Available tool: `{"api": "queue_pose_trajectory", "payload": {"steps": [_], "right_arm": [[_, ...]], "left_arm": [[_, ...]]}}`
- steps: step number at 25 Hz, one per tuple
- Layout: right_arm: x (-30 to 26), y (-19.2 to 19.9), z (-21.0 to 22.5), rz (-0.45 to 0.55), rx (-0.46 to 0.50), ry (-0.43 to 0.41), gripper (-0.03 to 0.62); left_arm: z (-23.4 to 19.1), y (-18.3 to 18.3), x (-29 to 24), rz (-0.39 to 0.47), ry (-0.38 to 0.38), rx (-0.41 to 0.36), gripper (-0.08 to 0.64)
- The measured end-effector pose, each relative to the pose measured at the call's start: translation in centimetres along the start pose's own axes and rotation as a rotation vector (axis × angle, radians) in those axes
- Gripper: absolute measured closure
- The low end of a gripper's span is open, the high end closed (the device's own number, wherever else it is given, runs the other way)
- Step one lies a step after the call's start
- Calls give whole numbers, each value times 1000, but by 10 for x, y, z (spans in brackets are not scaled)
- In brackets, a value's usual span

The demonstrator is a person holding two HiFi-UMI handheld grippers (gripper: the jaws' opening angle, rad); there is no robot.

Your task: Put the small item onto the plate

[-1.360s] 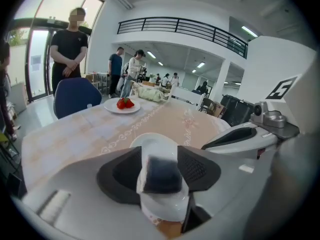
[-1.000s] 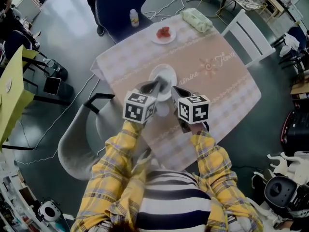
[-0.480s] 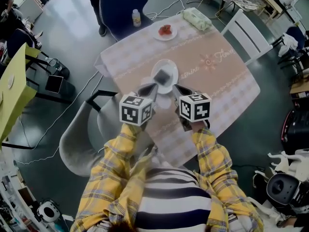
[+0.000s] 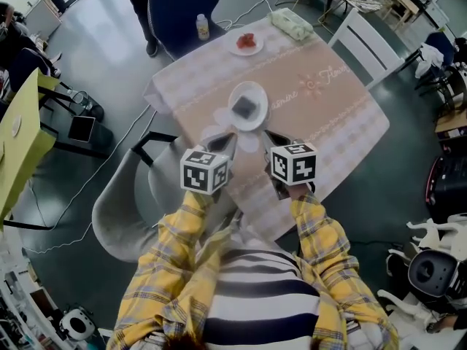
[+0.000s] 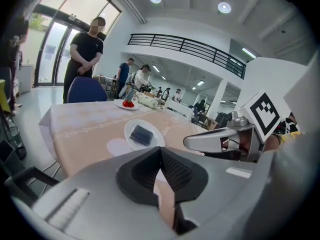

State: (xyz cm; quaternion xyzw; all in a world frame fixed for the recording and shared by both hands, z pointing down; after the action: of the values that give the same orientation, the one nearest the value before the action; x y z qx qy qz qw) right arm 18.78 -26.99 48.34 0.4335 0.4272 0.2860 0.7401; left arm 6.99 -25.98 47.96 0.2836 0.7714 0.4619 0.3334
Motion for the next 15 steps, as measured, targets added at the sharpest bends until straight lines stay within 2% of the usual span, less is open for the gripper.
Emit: {"api": "queue_pose_trajectory", "payload": {"steps": [15], "right_arm": [[34,38,-17,-38,-42,22,595]], "left_arm": [[14,22,32,-25,10,39,557]]}}
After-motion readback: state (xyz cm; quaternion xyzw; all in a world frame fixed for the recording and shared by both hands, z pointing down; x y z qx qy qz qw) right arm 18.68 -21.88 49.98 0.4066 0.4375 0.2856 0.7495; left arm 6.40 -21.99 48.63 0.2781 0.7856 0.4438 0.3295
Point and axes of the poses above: the fingertips, and each gripper's own axes: x backward along the fingers, z to its right, y out of its underside, the point moved 4 cm from there along x, backward along the fingers, and after that the axes turned 14 degrees about z, right-handed, at the moved point
